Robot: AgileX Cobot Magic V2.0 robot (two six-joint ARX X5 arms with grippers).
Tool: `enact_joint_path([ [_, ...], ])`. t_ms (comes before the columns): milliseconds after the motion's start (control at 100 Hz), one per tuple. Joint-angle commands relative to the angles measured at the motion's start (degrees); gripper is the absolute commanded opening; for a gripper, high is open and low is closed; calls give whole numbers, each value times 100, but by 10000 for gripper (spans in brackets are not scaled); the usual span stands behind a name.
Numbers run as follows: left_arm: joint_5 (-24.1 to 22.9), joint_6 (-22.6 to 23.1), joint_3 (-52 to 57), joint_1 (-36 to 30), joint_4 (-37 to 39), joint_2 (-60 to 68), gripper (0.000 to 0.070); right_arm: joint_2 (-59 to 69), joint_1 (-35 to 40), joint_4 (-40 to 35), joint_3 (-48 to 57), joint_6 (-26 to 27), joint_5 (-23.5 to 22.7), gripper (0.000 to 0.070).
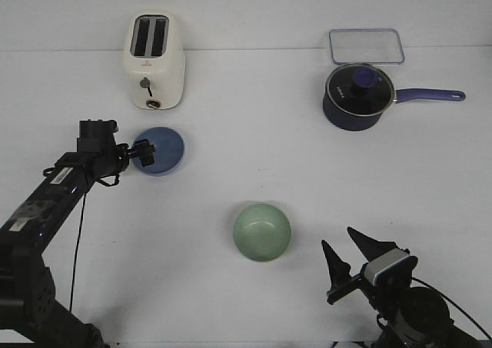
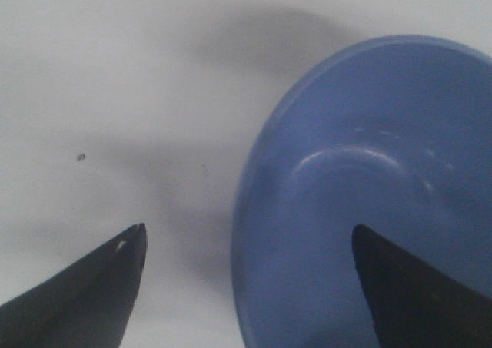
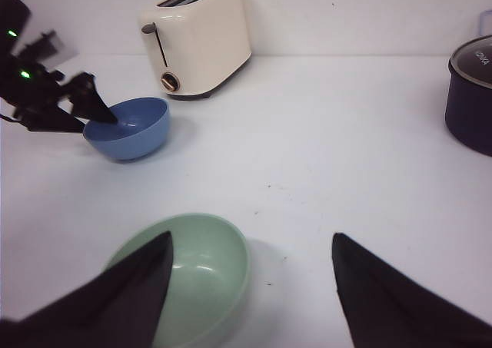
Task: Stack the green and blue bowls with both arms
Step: 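Reach the left gripper to the light blue bowl and grip its rim, then carry the blue bowl with the left gripper over the green bowl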
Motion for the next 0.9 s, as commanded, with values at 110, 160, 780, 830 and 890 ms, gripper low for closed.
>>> enact_joint_path([
  [110,9,37,164,-33,225,286,312,33,50,50,44,-33,153,408],
  [160,11,37,164,-37,284,289,211,33,50,50,44,-33,151,408],
  [780,553,179,166,-802,-168,-1335,10,33,50,70,44,-35,153,409],
  [830,553,267,164,-1106,-354,-1547,9,33,44,90,44,-55,155,408],
  [890,555,278,162,-1506,-581,-1705,9,33,46,94,44,-57,179,408],
])
